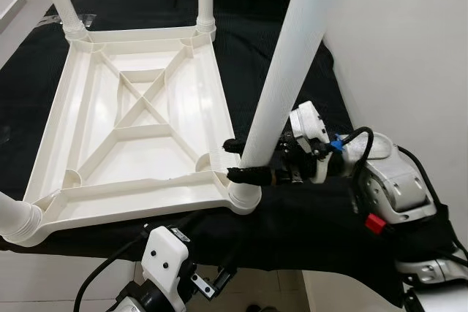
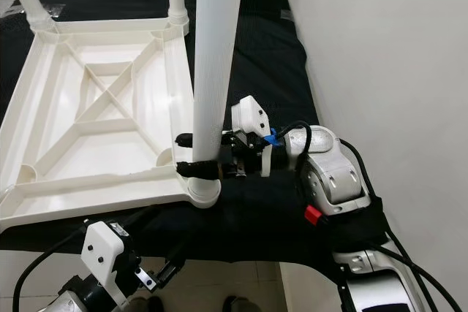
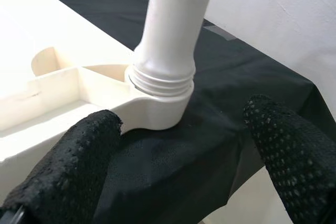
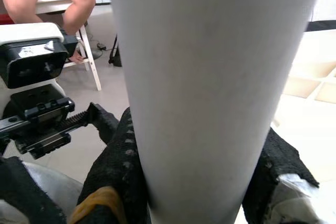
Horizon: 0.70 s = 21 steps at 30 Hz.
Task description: Building children table
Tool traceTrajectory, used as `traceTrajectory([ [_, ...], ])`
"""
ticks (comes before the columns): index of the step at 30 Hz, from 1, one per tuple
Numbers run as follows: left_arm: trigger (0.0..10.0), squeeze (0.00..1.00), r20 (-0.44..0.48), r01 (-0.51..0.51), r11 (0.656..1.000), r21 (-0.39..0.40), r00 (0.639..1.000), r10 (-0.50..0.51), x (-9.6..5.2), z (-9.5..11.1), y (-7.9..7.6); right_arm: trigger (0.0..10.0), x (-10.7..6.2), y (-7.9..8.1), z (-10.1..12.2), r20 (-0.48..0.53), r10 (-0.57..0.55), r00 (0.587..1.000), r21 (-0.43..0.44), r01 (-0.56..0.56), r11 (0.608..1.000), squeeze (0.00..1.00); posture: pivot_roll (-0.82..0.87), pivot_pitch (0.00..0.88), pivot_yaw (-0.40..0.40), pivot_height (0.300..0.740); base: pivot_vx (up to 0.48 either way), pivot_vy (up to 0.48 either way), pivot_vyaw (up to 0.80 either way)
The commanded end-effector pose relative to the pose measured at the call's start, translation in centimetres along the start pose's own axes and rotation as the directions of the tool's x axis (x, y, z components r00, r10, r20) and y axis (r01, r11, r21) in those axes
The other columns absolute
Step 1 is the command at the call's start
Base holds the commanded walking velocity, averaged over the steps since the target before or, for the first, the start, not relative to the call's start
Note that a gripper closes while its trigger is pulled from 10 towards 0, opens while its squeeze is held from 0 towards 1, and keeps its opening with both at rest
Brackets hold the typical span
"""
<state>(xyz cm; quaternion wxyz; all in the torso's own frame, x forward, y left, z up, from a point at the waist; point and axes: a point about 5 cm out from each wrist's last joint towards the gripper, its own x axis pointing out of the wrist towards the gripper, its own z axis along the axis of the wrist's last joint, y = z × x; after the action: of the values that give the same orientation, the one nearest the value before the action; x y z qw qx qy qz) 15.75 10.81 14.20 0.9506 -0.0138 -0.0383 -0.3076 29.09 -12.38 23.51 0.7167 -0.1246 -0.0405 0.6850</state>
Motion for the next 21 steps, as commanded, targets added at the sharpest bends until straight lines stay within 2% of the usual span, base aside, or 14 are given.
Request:
traceTrajectory([
  [1, 10.0, 0.0, -0.021, 0.011, 1.0, -0.016, 1.0, -0.011, -0.2, -0.3, -0.1, 0.0, 0.4, 0.8, -1.1, -0.013, 0.042, 0.999, 0.059, -0.041, 0.997, 0.0, 0.07, 0.239, -0.081, 0.74, 0.0, 0.0, 0.0],
  [2, 10.0, 0.0, -0.019, 0.007, 1.0, -0.013, 1.0, -0.007, -0.2, -0.2, 0.0, 0.0, 1.3, 1.0, -2.2, -0.025, -0.138, 0.99, 0.099, 0.14, 0.985, 0.0, 0.06, 0.244, -0.086, 0.74, 0.0, 0.0, 0.0],
  [4, 10.0, 0.0, -0.019, 0.007, 1.0, -0.013, 1.0, -0.007, -0.2, -0.2, 0.0, 0.0, 1.3, 1.0, -2.2, -0.025, -0.138, 0.99, 0.099, 0.14, 0.985, 0.0, 0.06, 0.244, -0.086, 0.74, 0.0, 0.0, 0.0],
  [5, 10.0, 0.0, -0.019, 0.003, 1.0, -0.011, 1.0, -0.003, -0.2, -0.2, 0.2, 0.0, 1.8, 0.3, -3.6, -0.067, -0.507, 0.86, 0.114, 0.511, 0.852, 0.0, 0.05, 0.255, -0.081, 0.74, 0.0, 0.0, 0.0],
  [6, 10.0, 0.0, -0.019, 0.003, 1.0, -0.007, 1.0, -0.004, -0.2, -0.1, 0.4, 0.0, 0.0, 0.6, -5.6, -0.218, -0.814, 0.538, 0.195, 0.842, 0.504, 0.0, 0.05, 0.273, -0.073, 0.74, 0.0, 0.0, 0.0],
  [7, 10.0, 0.0, -0.019, 0.003, 1.0, -0.007, 1.0, -0.004, -0.2, -0.1, 0.4, 0.0, 0.0, 0.6, -5.6, -0.218, -0.814, 0.538, 0.195, 0.842, 0.504, 0.0, 0.05, 0.273, -0.073, 0.74, 0.0, 0.0, 0.0],
  [8, 10.0, 0.0, -0.02, 0.005, 1.0, -0.006, 1.0, -0.005, -0.2, -0.1, 0.6, 0.0, -1.3, 2.0, -6.8, -0.326, -0.882, 0.339, 0.124, 0.941, 0.316, 0.0, 0.05, 0.268, -0.066, 0.74, 0.0, 0.0, 0.0],
  [9, 10.0, 0.0, -0.02, 0.005, 1.0, -0.006, 1.0, -0.005, -0.2, -0.1, 0.6, 0.0, -1.3, 2.0, -6.8, -0.326, -0.882, 0.339, 0.124, 0.941, 0.316, 0.0, 0.05, 0.268, -0.066, 0.74, 0.0, 0.0, 0.0],
  [10, 10.0, 0.0, -0.02, 0.008, 1.0, -0.011, 1.0, -0.008, -0.2, -0.1, 0.6, 0.0, -2.1, 3.2, -7.5, -0.386, -0.887, 0.255, 0.087, 0.967, 0.24, 0.0, 0.02, 0.255, -0.066, 0.74, 0.0, 0.0, 0.0],
  [13, 10.0, 0.0, -0.019, 0.013, 1.0, -0.019, 1.0, -0.013, -0.1, -0.2, 0.4, 0.0, -2.2, 3.7, -7.7, -0.402, -0.875, 0.269, 0.073, 0.962, 0.262, 0.0, 0.03, 0.24, -0.088, 0.74, 0.0, 0.0, 0.0],
  [16, 10.0, 0.0, -0.019, 0.021, 0.999, -0.03, 1.0, -0.021, 0.0, -0.4, 0.2, 0.0, -0.7, 3.3, -7.4, -0.375, -0.833, 0.406, 0.093, 0.911, 0.402, 0.0, 0.03, 0.231, -0.086, 0.74, 0.0, 0.0, 0.0],
  [18, 10.0, 0.0, -0.02, 0.02, 0.999, -0.03, 1.0, -0.021, -0.1, -0.4, 0.2, 0.0, 0.3, 3.0, -6.6, -0.324, -0.813, 0.485, 0.125, 0.873, 0.471, 0.0, 0.04, 0.228, -0.087, 0.74, 0.0, 0.0, 0.0],
  [20, 10.0, 0.0, -0.02, 0.02, 0.999, -0.03, 1.0, -0.021, -0.1, -0.4, 0.3, 0.0, 0.5, 2.9, -6.2, -0.296, -0.808, 0.509, 0.142, 0.86, 0.49, 0.0, 0.04, 0.228, -0.087, 0.74, 0.0, 0.0, 0.0],
  [21, 10.0, 0.0, -0.02, 0.019, 0.999, -0.029, 1.0, -0.02, -0.2, -0.4, 0.3, 10.0, 1.4, 2.9, -5.4, -0.217, -0.77, 0.6, 0.153, 0.8, 0.58, 0.07, 0.04, 0.22, -0.082, 0.74, 0.0, 0.0, 0.0],
])
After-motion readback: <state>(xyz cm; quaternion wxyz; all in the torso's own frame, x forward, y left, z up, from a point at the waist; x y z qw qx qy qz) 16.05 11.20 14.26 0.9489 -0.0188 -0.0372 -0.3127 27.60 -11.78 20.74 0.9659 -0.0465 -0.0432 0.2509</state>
